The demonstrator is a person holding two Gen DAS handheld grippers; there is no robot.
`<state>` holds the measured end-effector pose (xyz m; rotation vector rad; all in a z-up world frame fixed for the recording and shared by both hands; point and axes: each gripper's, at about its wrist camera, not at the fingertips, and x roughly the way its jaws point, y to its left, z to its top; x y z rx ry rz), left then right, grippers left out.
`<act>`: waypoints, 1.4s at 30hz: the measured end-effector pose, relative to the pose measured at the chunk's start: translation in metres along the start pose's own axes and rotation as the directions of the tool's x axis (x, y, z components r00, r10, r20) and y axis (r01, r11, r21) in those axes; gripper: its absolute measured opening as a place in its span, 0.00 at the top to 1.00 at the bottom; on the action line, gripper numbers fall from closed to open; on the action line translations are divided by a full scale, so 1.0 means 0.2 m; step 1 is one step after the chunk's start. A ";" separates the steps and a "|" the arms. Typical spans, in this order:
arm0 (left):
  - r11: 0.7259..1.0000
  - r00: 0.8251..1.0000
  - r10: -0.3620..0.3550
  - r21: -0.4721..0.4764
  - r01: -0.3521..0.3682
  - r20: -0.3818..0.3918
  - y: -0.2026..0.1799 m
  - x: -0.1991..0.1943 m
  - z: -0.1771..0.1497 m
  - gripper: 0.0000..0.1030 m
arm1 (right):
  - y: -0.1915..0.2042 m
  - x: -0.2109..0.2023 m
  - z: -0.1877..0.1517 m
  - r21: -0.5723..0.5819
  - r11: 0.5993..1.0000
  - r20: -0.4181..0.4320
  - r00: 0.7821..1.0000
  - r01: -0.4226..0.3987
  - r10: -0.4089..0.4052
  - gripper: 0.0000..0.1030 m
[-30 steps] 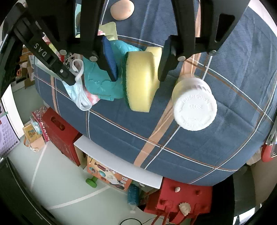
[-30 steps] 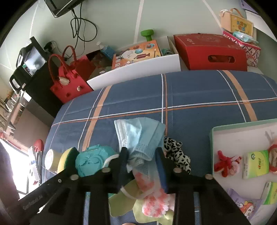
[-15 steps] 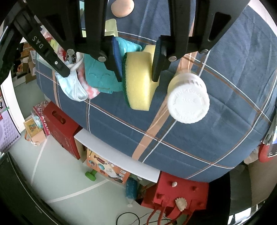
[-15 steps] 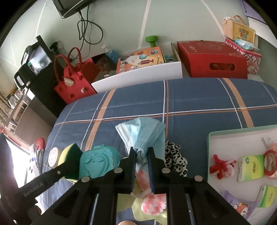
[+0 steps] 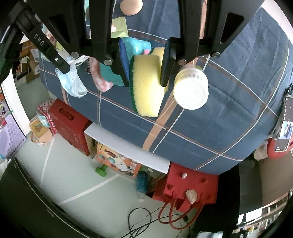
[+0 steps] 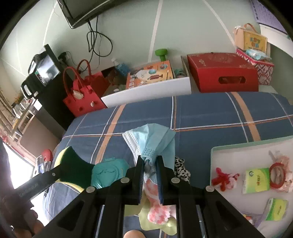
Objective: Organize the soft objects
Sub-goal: 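Grasp the blue face mask with the right tool while the left tool grasps the yellow sponge, then carry the face mask with the right tool while the left tool carries the sponge to the tray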
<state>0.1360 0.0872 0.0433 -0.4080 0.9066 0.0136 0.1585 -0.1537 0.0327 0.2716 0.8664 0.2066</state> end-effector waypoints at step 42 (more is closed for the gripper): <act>0.813 0.985 -0.166 0.561 0.158 -0.036 -1.07 0.08 -0.46 0.67 | -1.00 -0.46 -0.11 0.408 0.860 0.013 0.940 0.308 -0.342 0.87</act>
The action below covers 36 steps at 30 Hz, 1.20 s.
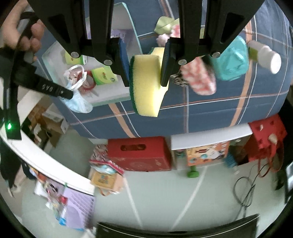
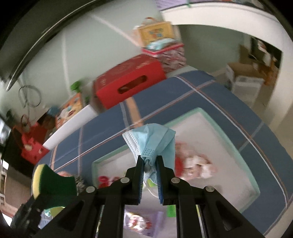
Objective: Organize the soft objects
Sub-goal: 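Carry the face mask with the right tool while the left tool carries the sponge to the tray, then open the right tool over the tray while the left tool releases the sponge inside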
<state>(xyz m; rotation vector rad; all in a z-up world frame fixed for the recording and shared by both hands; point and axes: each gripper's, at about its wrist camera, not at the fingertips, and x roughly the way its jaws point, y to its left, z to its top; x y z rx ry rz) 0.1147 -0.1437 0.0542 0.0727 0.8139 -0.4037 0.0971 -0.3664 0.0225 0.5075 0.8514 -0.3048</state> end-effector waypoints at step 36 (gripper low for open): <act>0.982 0.986 -0.145 0.111 0.153 -0.081 -0.32 0.24 -0.06 0.47 | -0.18 0.06 0.05 0.036 0.978 -0.001 0.979 0.205 -0.205 0.57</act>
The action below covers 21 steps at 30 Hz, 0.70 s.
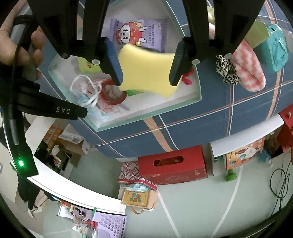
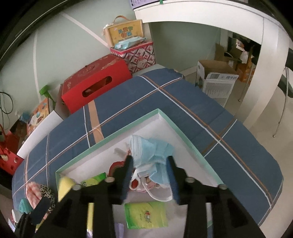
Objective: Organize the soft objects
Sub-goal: 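Open the right tool over the tray while the left tool releases the sponge inside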
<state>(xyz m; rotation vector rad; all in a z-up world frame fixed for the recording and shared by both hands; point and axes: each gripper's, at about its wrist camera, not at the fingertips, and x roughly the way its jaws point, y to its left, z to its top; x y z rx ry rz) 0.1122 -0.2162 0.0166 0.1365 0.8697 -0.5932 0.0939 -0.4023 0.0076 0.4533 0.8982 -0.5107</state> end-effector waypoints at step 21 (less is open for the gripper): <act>0.954 0.979 0.160 -0.234 -0.187 -0.128 0.31 0.01 -0.05 0.20 | 0.05 0.00 -0.04 -0.090 0.995 -0.072 0.996 0.043 -0.049 0.07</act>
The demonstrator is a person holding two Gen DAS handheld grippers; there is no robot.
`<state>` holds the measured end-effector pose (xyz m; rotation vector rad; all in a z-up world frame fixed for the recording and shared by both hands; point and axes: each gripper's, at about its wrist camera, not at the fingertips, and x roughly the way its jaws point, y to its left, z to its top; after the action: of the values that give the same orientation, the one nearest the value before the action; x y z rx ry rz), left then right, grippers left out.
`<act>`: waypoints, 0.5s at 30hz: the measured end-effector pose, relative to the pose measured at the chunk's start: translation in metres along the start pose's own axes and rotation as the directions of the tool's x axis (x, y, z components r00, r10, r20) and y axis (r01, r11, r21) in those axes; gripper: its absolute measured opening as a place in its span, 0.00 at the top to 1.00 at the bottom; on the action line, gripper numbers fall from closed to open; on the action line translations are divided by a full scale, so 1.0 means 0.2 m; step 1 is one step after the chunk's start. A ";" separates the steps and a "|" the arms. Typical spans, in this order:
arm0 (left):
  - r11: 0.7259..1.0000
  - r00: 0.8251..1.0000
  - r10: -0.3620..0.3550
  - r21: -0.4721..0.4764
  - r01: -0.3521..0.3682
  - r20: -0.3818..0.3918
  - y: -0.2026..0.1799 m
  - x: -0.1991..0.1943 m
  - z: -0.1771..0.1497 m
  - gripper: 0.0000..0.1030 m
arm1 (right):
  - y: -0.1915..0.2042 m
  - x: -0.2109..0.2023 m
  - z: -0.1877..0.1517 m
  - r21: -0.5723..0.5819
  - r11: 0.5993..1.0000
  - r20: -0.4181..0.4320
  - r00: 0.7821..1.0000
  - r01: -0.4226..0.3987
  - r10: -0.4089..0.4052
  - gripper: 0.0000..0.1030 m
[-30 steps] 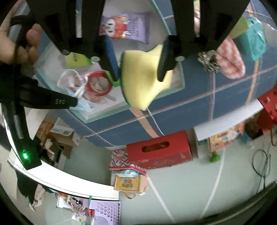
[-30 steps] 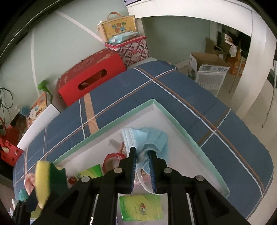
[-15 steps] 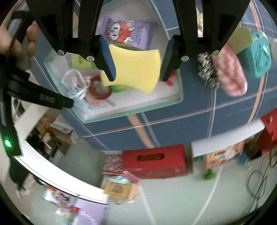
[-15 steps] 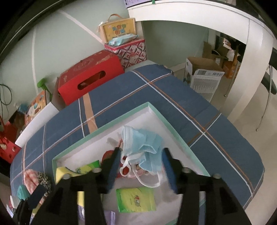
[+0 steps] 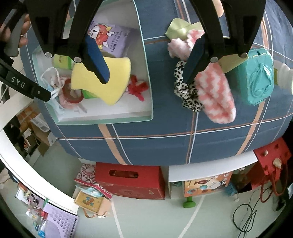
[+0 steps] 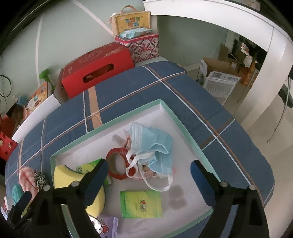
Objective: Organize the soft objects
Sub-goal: 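Open the right tool over the tray while the left tool releases the sponge inside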
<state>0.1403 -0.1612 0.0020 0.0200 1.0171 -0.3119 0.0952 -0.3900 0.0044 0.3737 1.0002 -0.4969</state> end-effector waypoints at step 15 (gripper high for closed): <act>0.995 1.000 0.025 -0.092 -0.026 -0.005 0.19 -0.11 -0.02 0.09 | 0.19 -0.05 -0.04 -0.120 0.992 0.024 0.999 -0.028 0.031 0.00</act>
<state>0.1357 -0.1184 0.0138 -0.0500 1.0336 -0.2413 0.1067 -0.3528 0.0123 0.2737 0.9932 -0.4116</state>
